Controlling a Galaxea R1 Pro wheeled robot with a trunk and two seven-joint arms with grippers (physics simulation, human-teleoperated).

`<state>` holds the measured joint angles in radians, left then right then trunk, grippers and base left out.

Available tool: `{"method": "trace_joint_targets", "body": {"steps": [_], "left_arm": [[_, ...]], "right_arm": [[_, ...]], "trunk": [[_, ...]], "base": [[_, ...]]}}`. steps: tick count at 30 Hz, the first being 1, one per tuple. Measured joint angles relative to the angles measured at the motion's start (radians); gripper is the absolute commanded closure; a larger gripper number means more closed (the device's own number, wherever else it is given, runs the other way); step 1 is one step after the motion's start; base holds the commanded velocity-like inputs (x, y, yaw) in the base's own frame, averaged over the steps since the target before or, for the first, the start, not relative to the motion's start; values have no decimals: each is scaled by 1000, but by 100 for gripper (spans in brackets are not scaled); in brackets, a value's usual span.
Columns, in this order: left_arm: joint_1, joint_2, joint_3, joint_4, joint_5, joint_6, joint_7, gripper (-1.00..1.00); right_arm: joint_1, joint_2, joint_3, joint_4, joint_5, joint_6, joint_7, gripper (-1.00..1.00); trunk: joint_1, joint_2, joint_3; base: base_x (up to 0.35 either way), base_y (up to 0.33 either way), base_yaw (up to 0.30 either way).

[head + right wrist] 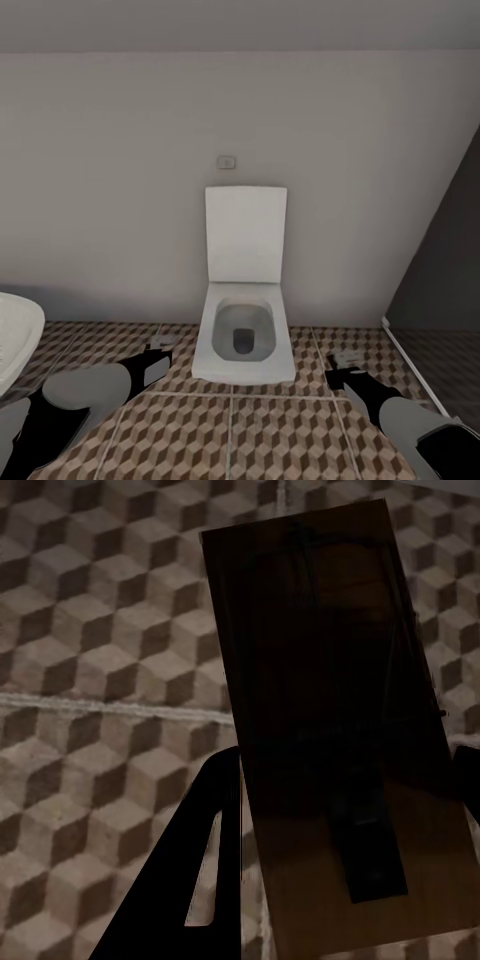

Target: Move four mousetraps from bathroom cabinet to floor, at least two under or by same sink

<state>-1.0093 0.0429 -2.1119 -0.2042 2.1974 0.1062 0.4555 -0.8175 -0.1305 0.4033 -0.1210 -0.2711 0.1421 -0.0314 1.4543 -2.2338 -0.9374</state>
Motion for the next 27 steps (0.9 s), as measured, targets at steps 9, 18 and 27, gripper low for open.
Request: {"method": "trace_joint_targets", "body": {"steps": [9,18,27], "left_arm": [[0,0,0,0,0,0,0,100],[0,0,0,0,0,0,0,100],[0,0,0,-1,0,-29,0,100]], "right_arm": [[0,0,0,0,0,-1,-2,100],[0,0,0,0,0,-1,-2,100],[0,0,-1,1,0,-1,-2,100]], "trunk": [[34,-63,-31],[69,-126,-60],[104,-189,-88]], "base": [[0,0,89],[0,0,3],[0,0,0]]}}
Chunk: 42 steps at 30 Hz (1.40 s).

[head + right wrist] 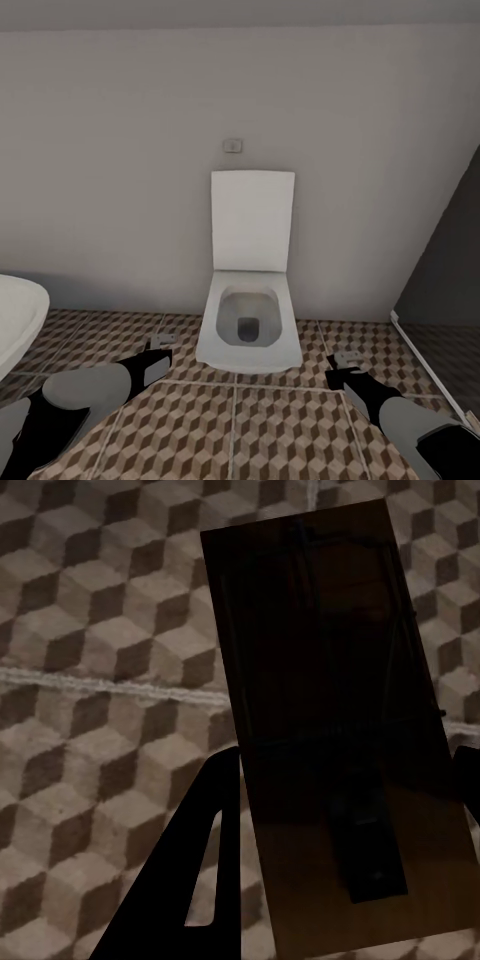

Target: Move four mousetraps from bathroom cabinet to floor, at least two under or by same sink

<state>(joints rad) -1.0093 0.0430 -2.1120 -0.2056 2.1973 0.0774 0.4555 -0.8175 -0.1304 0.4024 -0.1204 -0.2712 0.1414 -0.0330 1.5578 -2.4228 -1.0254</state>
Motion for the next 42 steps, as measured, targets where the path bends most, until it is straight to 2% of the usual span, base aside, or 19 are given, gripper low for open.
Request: {"method": "trace_joint_targets", "body": {"steps": [11,42], "left_arm": [[0,0,0,0,-1,-2,0,100],[0,0,0,0,-1,-5,0,100]], "right_arm": [[0,0,0,1,-1,-7,0,100],[0,0,0,1,-3,-20,1,100]], "trunk": [[42,-77,-34],[56,-84,-154]], "base": [[0,0,0],[0,0,0]]}}
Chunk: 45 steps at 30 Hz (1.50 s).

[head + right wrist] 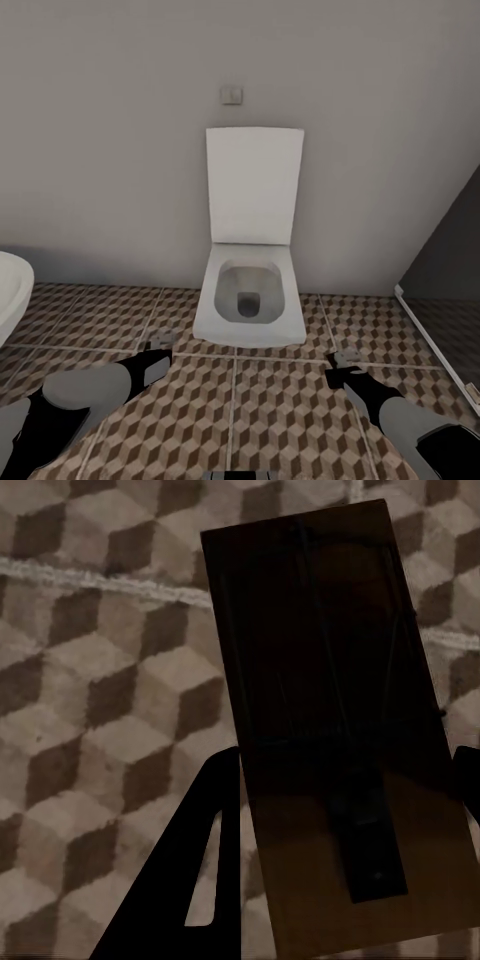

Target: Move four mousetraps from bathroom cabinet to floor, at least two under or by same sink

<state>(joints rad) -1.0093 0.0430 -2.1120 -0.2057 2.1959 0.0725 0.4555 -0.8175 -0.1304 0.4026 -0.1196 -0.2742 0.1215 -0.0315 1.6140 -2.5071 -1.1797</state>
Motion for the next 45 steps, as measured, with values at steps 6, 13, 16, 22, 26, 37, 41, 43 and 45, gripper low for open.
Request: {"method": "trace_joint_targets", "body": {"steps": [6,13,16,22,26,37,41,43,45], "left_arm": [[0,0,0,0,0,0,0,100],[0,0,0,0,0,0,0,100],[0,0,0,0,0,0,0,100],[0,-1,0,0,0,0,0,100],[0,-2,-1,-1,-1,0,0,100],[0,-3,0,-1,-2,0,0,100],[0,-8,0,-1,-2,0,0,100],[0,-12,0,-1,-2,0,0,100],[0,-14,0,0,-3,2,1,100]], "right_arm": [[0,0,0,0,0,0,0,100],[0,0,0,0,0,0,0,100],[0,0,0,0,0,0,0,100],[0,0,-1,0,0,0,0,100],[0,0,-1,0,1,0,0,100],[-1,-2,1,-7,4,4,-1,100],[-3,2,1,-13,4,13,-4,100],[-10,10,1,-16,2,27,-26,100],[-34,16,1,-18,2,74,-91,100]], "trunk": [[3,-1,-23],[6,-3,-50],[7,-4,-62],[8,-5,-74],[8,-5,-74],[8,-5,-74],[8,-5,-74],[8,-5,-74],[8,-5,-74]], "base": [[0,0,0],[0,0,0],[0,0,0],[0,0,0],[0,0,0],[0,0,0],[0,0,0],[0,0,0],[0,0,0]]}}
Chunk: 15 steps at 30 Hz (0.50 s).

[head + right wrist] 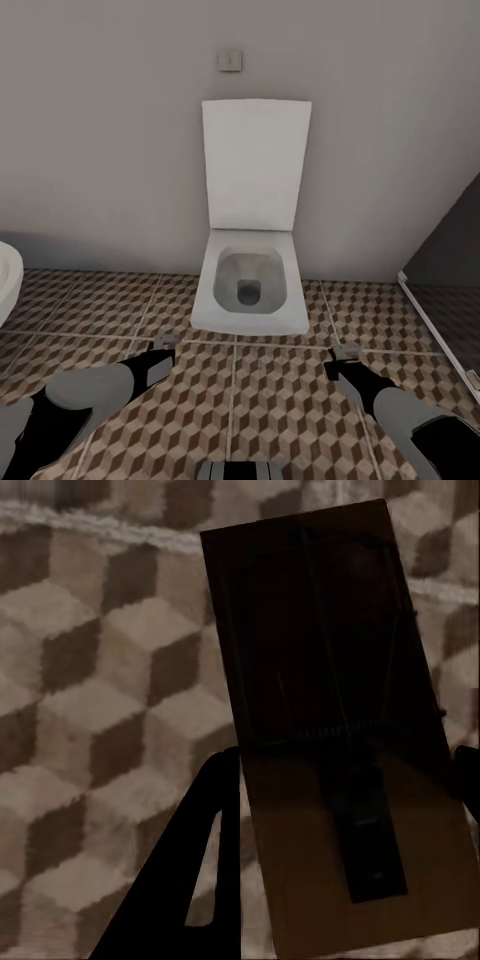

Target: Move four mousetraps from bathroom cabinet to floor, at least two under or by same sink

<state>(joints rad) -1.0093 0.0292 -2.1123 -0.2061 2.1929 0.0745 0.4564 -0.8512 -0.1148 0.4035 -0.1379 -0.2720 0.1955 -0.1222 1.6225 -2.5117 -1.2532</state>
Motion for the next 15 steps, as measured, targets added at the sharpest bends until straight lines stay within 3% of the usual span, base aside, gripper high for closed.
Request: {"method": "trace_joint_targets", "body": {"steps": [5,10,15], "left_arm": [[0,-1,4,21,2,12,0,100],[-6,-55,5,180,2,63,0,100],[-48,-73,5,241,3,137,0,100]], "right_arm": [[-79,36,-3,-2,-5,125,-175,100],[-134,64,-3,-2,-3,156,-212,100],[-177,69,-4,1,-7,170,-217,100]], "trunk": [[0,0,0],[0,0,0],[0,0,0]], "base": [[0,0,0],[0,0,0],[0,0,0]]}}
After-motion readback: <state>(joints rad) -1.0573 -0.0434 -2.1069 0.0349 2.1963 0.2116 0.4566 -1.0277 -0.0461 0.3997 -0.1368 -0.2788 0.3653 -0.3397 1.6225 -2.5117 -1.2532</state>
